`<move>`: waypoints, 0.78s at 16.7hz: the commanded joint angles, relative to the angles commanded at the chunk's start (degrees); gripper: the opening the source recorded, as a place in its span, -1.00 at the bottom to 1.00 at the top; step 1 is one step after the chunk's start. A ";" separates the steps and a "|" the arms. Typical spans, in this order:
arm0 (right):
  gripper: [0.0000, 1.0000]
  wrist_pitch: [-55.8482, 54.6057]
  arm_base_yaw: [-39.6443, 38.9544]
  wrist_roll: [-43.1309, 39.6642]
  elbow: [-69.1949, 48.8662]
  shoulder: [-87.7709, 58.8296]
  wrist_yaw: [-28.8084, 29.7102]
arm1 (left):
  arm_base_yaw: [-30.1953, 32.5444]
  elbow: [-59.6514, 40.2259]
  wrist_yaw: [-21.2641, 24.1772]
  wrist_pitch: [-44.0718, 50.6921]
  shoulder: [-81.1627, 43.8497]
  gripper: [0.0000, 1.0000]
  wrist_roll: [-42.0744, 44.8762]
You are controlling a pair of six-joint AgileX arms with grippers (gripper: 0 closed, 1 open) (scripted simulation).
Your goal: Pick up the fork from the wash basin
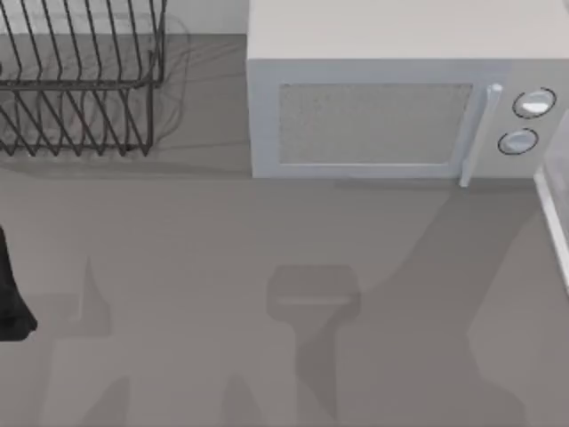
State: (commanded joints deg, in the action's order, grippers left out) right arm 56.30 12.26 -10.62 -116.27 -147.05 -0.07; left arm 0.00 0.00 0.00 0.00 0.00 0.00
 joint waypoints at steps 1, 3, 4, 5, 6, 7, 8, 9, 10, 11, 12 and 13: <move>-1.00 3.16 0.01 -0.02 -2.04 0.80 -0.01 | 0.00 0.00 0.00 0.00 0.00 1.00 0.00; -1.00 10.42 0.04 -0.06 -6.37 2.60 -0.04 | 0.00 0.00 0.00 0.00 0.00 1.00 0.00; -1.00 13.67 0.04 -0.07 -8.46 3.52 -0.05 | 0.00 0.00 0.00 0.00 0.00 1.00 0.00; -1.00 16.33 0.05 -0.09 -10.35 4.43 -0.06 | 0.00 0.00 0.00 0.00 0.00 1.00 0.00; -1.00 18.39 0.04 -0.09 -11.92 5.27 -0.07 | 0.00 0.00 0.00 0.00 0.00 1.00 0.00; -1.00 19.84 0.04 -0.09 -13.12 5.95 -0.08 | 0.00 0.00 0.00 0.00 0.00 1.00 0.00; -1.00 20.68 0.03 -0.09 -13.84 6.40 -0.08 | 0.00 0.00 0.00 0.00 0.00 1.00 0.00; -1.00 20.91 0.03 -0.09 -14.03 6.53 -0.08 | 0.00 0.00 0.00 0.00 0.00 1.00 0.00; -1.00 20.91 0.03 -0.09 -14.03 6.53 -0.08 | 0.00 0.00 0.00 0.00 0.00 1.00 0.00; -1.00 20.91 0.03 -0.09 -14.03 6.53 -0.08 | 0.00 0.00 0.00 0.00 0.00 1.00 0.00; -1.00 20.76 -0.04 -0.02 -13.95 6.41 -0.11 | 0.00 0.00 0.00 0.00 0.00 1.00 0.00; -1.00 20.77 -0.07 0.03 -13.96 6.48 -0.12 | 0.00 0.00 0.00 0.00 0.00 1.00 0.00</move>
State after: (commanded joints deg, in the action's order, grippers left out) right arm 77.07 12.19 -10.59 -130.23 -140.56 -0.20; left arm 0.00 0.00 0.00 0.00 0.00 0.00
